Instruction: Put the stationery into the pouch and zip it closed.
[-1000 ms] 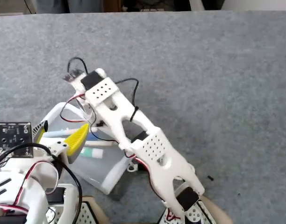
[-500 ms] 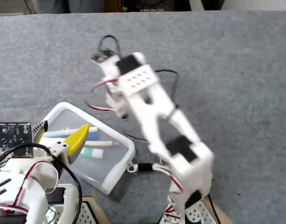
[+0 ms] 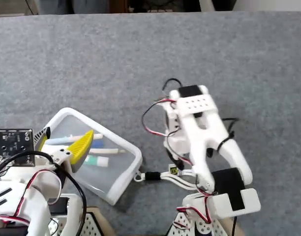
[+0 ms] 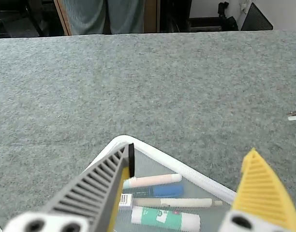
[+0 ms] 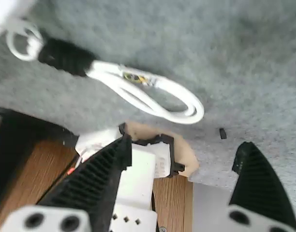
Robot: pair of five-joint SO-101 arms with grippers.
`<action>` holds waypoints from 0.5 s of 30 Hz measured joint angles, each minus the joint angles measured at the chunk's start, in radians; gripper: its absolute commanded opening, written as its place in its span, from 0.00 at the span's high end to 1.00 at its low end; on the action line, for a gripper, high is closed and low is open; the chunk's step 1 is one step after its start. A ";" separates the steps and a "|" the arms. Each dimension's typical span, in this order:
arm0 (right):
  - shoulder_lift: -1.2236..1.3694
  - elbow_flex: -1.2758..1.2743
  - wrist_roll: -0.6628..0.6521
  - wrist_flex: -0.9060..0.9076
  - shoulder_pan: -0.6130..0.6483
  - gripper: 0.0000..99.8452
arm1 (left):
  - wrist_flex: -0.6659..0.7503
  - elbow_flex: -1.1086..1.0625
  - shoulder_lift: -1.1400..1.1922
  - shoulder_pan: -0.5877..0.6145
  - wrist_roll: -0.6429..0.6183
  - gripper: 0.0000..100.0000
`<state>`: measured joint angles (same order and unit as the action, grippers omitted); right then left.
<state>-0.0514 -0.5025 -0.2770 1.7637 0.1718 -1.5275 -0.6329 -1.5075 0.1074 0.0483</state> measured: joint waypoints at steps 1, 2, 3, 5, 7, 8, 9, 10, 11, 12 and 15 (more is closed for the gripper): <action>0.000 -0.018 -0.014 0.000 -0.018 0.65 | 0.000 0.000 0.000 0.000 0.000 0.64; 0.000 -0.038 -0.028 0.000 -0.034 0.65 | 0.000 0.000 0.000 0.000 0.000 0.64; 0.000 -0.055 -0.041 -0.003 -0.051 0.65 | 0.000 0.000 0.000 0.000 0.000 0.64; 0.000 -0.058 -0.068 -0.011 -0.087 0.65 | 0.000 0.000 0.000 0.000 0.000 0.64; 0.012 -0.058 -0.078 -0.011 -0.118 0.65 | 0.000 0.000 0.000 0.000 0.000 0.64; 0.023 -0.058 -0.089 -0.011 -0.124 0.65 | 0.000 0.000 0.000 0.000 0.000 0.64; 0.037 -0.058 -0.098 -0.011 -0.126 0.65 | 0.000 0.000 0.000 0.000 0.000 0.64; 0.057 -0.058 -0.112 -0.011 -0.126 0.65 | 0.000 0.000 0.000 0.000 0.000 0.64; 0.078 -0.058 -0.130 -0.011 -0.126 0.65 | 0.000 0.000 0.000 0.000 0.000 0.64; 0.104 -0.057 -0.147 -0.011 -0.126 0.65 | 0.000 0.000 0.000 0.000 0.000 0.64; 0.192 -0.052 -0.167 -0.011 -0.124 0.65 | 0.000 0.000 0.000 0.000 0.000 0.64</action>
<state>0.1404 -0.5547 -0.4442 1.7530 0.0476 -1.5275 -0.6329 -1.5075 0.1074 0.0483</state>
